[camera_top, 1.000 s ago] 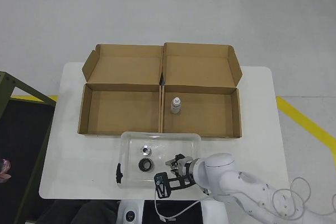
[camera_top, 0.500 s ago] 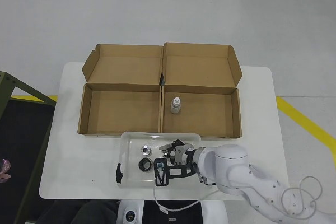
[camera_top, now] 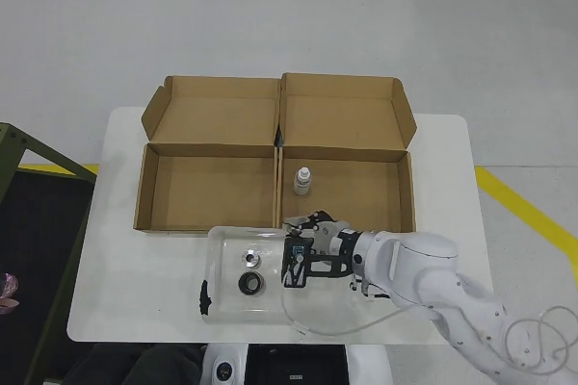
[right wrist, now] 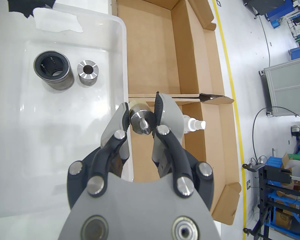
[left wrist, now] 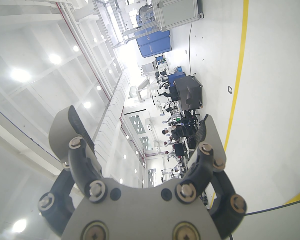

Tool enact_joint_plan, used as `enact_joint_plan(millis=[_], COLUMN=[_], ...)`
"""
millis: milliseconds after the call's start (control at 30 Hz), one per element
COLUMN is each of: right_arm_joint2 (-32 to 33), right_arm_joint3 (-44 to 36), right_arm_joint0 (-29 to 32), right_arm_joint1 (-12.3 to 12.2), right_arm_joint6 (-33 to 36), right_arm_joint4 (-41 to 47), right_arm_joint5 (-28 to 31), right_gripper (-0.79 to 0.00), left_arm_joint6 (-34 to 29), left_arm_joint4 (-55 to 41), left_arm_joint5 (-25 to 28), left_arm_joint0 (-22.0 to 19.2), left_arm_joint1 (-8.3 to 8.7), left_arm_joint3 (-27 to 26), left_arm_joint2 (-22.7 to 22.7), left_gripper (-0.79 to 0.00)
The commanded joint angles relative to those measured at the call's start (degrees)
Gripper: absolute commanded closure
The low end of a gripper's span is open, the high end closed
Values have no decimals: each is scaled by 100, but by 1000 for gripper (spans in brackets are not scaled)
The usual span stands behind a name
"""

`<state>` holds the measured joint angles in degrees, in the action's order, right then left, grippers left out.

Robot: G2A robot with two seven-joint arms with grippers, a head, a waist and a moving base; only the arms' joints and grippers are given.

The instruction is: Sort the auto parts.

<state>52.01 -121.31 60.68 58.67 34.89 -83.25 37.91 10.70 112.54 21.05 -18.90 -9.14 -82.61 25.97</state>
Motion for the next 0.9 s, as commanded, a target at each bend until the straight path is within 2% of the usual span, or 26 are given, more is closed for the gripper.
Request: enact_joint_plan(millis=[0,333,667,867], right_arm_joint2=[80,418,548,451], right_arm_joint3=[42,610,1525,2096], right_arm_joint0=[8,-65,-420,-728], right_arm_joint1=[-2,15,79,140], right_arm_joint6=[-85,-438,-527,-329], right_arm_joint4=[14,405,996,1203], right_arm_joint5=[-27,-102,-18,55], right_gripper=[0,0,0,0], left_arm_joint6=[0,0,0,0], left_arm_joint4=[0,0,0,0], left_arm_joint5=[0,0,0,0], left_arm_joint0=[0,0,0,0], left_arm_joint1=[0,0,0,0], left_arm_joint3=[0,0,0,0], left_arm_joint2=[0,0,0,0], left_gripper=[-785,-785,-785,-785])
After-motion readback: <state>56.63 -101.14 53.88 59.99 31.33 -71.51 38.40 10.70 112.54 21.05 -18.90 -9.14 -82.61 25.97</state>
